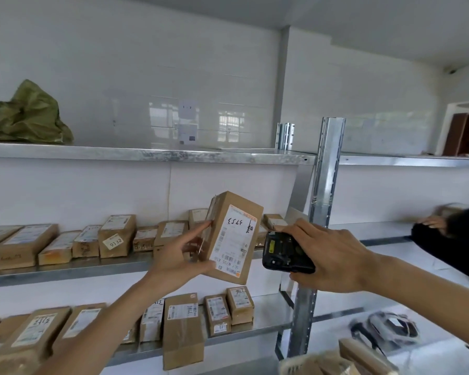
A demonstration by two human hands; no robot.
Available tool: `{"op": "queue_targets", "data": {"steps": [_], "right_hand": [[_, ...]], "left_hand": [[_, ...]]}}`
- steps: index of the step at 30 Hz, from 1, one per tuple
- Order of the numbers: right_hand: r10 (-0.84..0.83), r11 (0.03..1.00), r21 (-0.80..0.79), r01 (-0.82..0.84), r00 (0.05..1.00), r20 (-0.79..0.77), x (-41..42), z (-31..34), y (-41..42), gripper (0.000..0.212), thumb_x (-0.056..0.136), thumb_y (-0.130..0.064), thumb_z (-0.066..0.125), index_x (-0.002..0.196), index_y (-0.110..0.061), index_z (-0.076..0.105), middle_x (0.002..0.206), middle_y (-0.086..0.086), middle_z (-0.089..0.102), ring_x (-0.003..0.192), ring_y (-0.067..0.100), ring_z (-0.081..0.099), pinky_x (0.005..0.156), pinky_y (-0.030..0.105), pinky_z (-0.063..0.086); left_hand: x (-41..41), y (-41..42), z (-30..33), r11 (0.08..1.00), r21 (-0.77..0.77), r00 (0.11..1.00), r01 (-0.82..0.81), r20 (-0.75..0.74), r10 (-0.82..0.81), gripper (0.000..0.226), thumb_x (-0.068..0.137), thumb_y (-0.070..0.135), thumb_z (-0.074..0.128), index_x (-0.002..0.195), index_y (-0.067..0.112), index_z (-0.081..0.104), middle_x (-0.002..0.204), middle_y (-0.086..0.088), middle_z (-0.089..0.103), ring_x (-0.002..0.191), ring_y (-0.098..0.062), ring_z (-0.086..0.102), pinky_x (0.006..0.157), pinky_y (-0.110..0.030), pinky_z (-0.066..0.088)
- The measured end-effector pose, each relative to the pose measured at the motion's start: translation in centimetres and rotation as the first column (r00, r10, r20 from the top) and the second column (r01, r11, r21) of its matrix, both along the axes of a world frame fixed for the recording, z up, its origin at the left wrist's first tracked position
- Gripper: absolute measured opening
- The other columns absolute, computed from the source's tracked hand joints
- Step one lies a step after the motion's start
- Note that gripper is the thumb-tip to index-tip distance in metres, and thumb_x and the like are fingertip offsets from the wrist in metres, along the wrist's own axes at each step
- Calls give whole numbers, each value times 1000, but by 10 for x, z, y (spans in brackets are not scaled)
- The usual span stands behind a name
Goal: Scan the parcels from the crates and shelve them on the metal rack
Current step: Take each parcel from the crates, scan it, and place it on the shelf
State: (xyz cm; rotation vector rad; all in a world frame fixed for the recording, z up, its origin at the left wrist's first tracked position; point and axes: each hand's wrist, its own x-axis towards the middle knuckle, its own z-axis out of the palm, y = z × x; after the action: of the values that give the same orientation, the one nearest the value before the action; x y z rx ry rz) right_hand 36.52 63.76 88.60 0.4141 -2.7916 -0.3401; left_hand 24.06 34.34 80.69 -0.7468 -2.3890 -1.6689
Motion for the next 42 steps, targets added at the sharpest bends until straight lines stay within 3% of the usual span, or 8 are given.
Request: {"op": "queue_targets", "data": {"steps": [9,14,21,24,29,31,36,42], "right_hand": [[-12,999,43,13,999,-34,7,4,29,79,89,-61,59,151,-31,20,139,-11,41,113,14,55,77,28,53],[-46,997,59,47,999,-17,4,1,36,77,90,-64,57,150,-29,24,134,-8,43,110,13,55,68,23,42],[-131,987,94,127,991,38,-1,-12,37,89,81,-66,70,148,-24,30,130,-2,39,104,15,54,71,24,40],[-114,993,19,113,993,35,-2,-18,35,80,81,-53,72,145,-26,33,126,-6,38,94,11,48,70,22,44],[-81,989,-115,88,995,63,-5,-29,27,75,77,-50,75,138,-29,37,110,-19,31,85,5,46,61,12,34],[-72,980,-177,85,995,74,-8,-37,23,74,77,-49,76,138,-30,39,112,-19,41,89,5,51,65,12,39],[-58,938,-336,88,993,99,-15,-57,13,75,78,-53,78,139,-39,37,119,-21,54,96,4,56,68,10,39],[-103,882,-450,143,988,112,-13,-88,6,82,75,-54,82,142,-42,35,120,-23,60,98,3,58,84,22,52]], "left_hand": [[0,32,2,999,-41,1000,3,-26,-4,88,68,21,88,132,67,50,111,21,69,106,-5,66,99,-43,55],[-2,40,1,999,-45,1000,14,-22,-15,87,75,12,87,133,64,50,108,28,68,106,3,64,94,-32,56],[-2,46,-5,998,-51,999,32,-13,-32,86,75,9,87,131,63,48,102,41,64,104,8,63,84,-16,52],[-5,47,-9,998,-48,999,37,2,-37,86,76,10,87,134,60,48,103,34,66,102,6,65,85,-19,55],[-9,48,-18,998,17,994,53,93,-54,86,75,18,88,135,64,48,121,19,69,114,-3,64,96,-35,57],[-10,50,-21,996,48,987,75,136,-81,85,76,16,87,138,60,48,120,13,69,110,-6,66,91,-38,60],[-11,56,-37,981,114,959,159,218,-181,80,81,14,83,138,58,48,113,6,73,99,-9,73,76,-28,62],[-14,64,-70,962,192,907,195,339,-251,68,86,25,79,137,57,47,117,3,72,104,-17,72,80,-39,64]]}}
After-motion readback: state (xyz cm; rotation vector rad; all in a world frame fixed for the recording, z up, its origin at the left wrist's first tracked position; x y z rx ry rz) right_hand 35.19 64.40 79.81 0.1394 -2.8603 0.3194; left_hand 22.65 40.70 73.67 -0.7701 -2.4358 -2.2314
